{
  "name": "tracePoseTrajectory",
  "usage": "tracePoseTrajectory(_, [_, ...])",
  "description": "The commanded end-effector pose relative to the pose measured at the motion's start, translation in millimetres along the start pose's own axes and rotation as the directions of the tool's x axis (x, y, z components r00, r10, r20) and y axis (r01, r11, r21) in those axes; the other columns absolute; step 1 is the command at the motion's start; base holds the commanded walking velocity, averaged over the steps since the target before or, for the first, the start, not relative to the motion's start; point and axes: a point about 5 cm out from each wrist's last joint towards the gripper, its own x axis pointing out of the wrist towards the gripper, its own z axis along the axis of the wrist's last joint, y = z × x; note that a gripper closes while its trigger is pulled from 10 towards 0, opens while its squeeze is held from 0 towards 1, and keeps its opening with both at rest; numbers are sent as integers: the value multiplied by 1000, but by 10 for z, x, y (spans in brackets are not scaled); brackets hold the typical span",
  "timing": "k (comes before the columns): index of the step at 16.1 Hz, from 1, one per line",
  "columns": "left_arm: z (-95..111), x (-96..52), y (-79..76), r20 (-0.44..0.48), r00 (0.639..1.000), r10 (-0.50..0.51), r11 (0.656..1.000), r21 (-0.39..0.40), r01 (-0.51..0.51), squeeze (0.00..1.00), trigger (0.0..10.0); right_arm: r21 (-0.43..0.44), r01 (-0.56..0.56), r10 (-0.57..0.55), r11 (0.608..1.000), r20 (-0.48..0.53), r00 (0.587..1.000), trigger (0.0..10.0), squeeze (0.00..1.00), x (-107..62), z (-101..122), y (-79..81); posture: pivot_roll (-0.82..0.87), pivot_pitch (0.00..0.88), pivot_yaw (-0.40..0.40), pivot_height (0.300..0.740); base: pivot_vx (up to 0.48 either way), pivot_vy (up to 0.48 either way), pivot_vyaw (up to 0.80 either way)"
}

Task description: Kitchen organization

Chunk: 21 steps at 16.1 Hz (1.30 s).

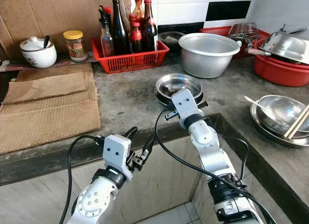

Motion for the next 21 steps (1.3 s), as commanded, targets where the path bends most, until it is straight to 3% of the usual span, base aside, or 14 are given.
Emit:
tracePoseTrajectory(1, [40, 15, -6, 17, 1000, -1, 1000, 0, 1, 0, 10000, 3, 20, -20, 1000, 22, 1000, 0, 0, 27, 53, -45, 83, 18, -64, 740, 0, 0, 0])
tracePoseTrajectory(5, [39, 21, 0, 16, 1000, 3, 1000, 2, -3, 0, 10000, 74, 138, -143, 988, 62, 988, 0, 0, 14, 149, -175, 87, 16, -65, 740, 0, 0, 0])
tracePoseTrajectory(6, [37, 23, 6, 16, 1000, 7, 1000, 3, -7, 0, 10000, 162, 217, -238, 963, 123, 964, 0, 0, -36, 307, -288, 87, 16, -65, 740, 0, 0, 0])
tracePoseTrajectory(7, [33, 27, 5, 14, 1000, 7, 1000, 2, -8, 0, 10000, 226, 226, -264, 947, 151, 953, 0, 0, -80, 392, -293, 82, 11, -60, 740, 0, 0, 0])
tracePoseTrajectory(11, [32, 35, 15, 14, 1000, 11, 1000, 5, -11, 0, 10000, 291, 242, -306, 926, 202, 930, 0, 0, -296, 564, -225, 79, 2, -59, 740, 0, 0, 0])
tracePoseTrajectory(13, [30, 33, 74, 10, 999, 31, 999, 30, -31, 0, 10000, 330, 281, -354, 901, 186, 916, 0, 0, -517, 606, -177, 75, 0, -52, 740, 0, 0, 0])
tracePoseTrajectory(16, [35, 29, 95, 15, 999, 31, 999, 30, -31, 0, 10000, 354, 316, -386, 880, 148, 911, 0, 0, -705, 591, -146, 68, 0, -45, 740, 0, 0, 0])
tracePoseTrajectory(21, [28, 28, 101, 17, 1000, 23, 999, 41, -24, 0, 10000, 389, 335, -393, 858, 78, 916, 0, 0, -853, 532, -62, 64, 0, -32, 740, 0, 0, 0])
